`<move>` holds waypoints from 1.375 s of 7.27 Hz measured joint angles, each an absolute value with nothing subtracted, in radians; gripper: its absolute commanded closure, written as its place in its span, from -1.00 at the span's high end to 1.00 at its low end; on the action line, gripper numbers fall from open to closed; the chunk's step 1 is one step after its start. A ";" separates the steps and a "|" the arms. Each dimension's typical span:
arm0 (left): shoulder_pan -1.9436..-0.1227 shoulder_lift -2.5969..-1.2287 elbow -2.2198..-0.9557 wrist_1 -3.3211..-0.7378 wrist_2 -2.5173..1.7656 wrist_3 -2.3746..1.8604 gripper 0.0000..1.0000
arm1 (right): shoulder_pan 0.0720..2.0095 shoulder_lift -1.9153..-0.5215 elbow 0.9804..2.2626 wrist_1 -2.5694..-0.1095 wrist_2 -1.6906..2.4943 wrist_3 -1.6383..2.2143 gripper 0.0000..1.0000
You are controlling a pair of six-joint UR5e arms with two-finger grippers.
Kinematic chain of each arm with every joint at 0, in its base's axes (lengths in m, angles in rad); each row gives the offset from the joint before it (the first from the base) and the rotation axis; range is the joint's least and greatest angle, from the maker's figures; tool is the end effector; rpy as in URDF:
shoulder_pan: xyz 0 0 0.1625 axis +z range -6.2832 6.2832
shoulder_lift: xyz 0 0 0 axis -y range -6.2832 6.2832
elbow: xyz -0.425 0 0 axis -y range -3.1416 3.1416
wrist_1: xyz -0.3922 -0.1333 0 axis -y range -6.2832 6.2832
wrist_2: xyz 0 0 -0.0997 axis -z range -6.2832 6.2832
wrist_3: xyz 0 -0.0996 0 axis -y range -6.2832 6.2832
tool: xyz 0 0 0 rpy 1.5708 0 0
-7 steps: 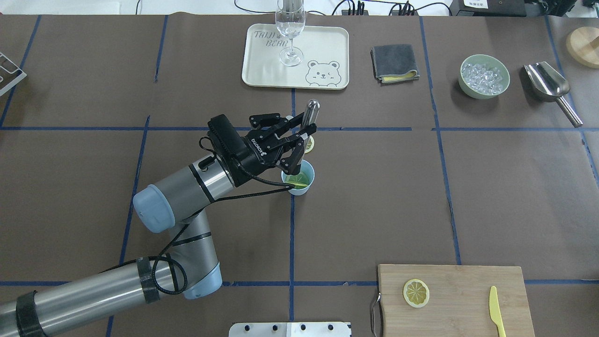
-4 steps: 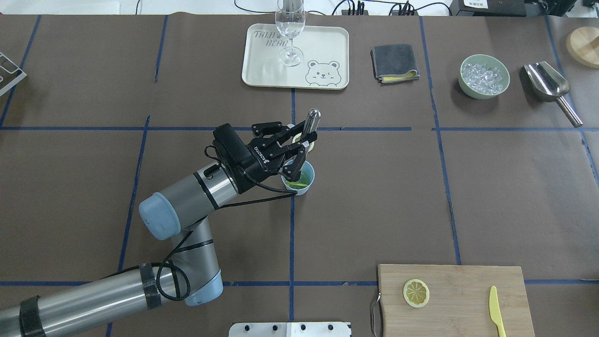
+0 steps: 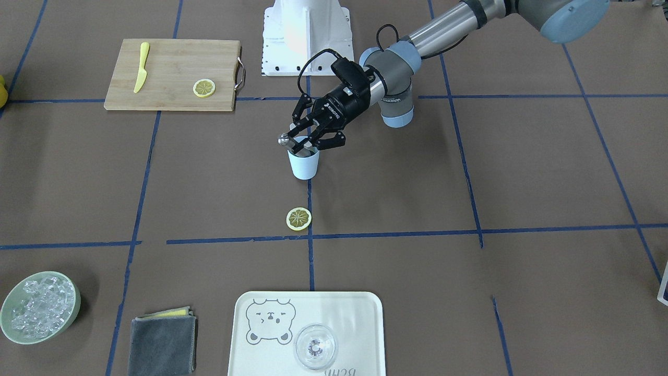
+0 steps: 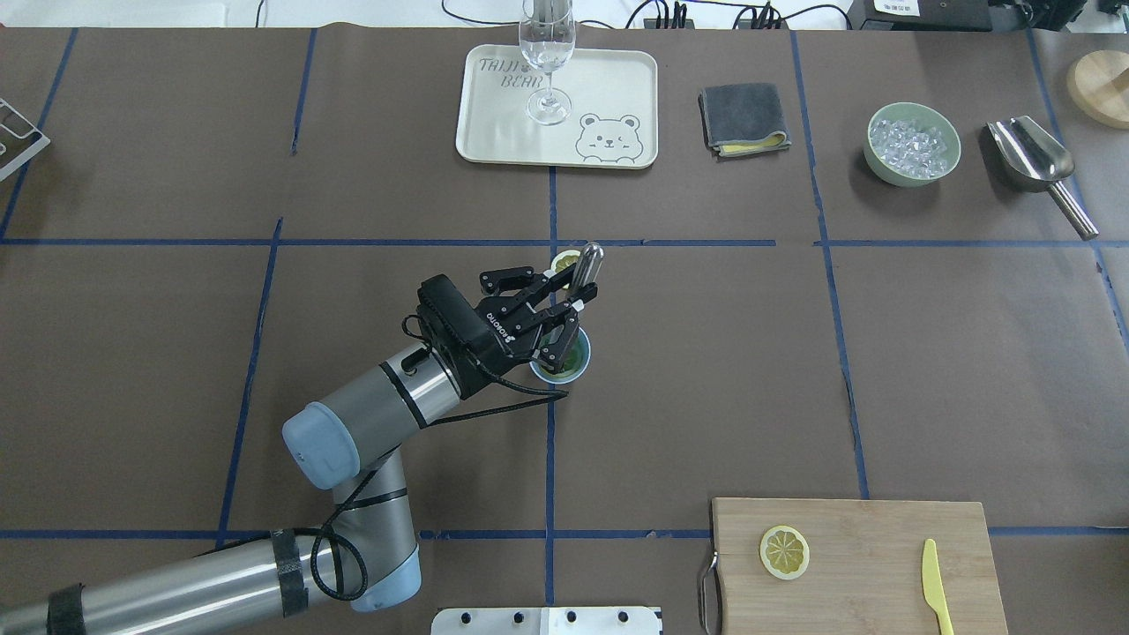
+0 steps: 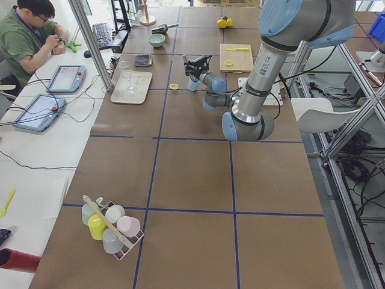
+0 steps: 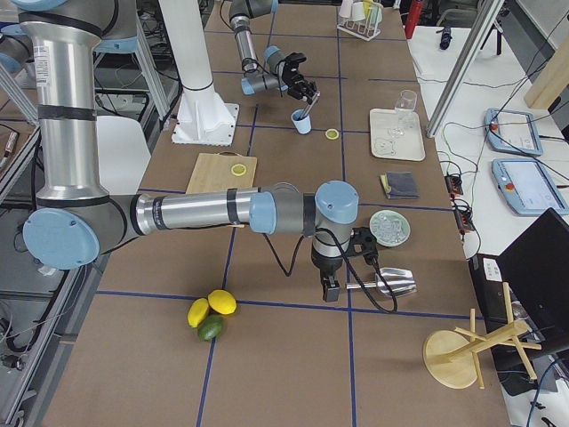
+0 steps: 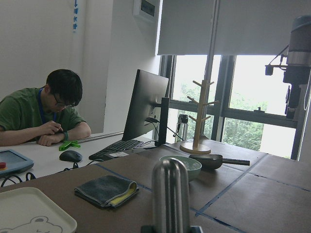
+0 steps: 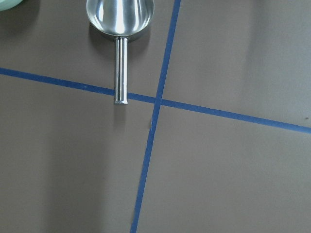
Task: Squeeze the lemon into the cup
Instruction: 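Press the muddler down onto the lemon in the cup with the left gripper, then lift the muddler up out of the blue cup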
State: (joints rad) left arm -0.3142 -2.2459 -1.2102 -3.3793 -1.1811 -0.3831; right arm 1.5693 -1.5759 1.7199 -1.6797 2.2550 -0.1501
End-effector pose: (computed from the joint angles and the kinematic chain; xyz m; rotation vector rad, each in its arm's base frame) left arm 0.5793 -0.3682 0.2397 1.5770 1.3557 0.1186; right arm 0.0696 -0.4884 0.6048 0.0845 -0.6805 -0.1576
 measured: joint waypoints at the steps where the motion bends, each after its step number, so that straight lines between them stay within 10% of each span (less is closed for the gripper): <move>1: -0.314 -2.246 -1.222 -3.379 -1.181 -0.381 -1.00 | 1.569 -1.575 1.720 -1.680 2.255 -0.149 1.00; 10: -0.549 -2.169 -1.559 -2.967 -1.422 -0.431 -1.00 | 1.569 -1.574 1.720 -1.680 2.255 -0.144 1.00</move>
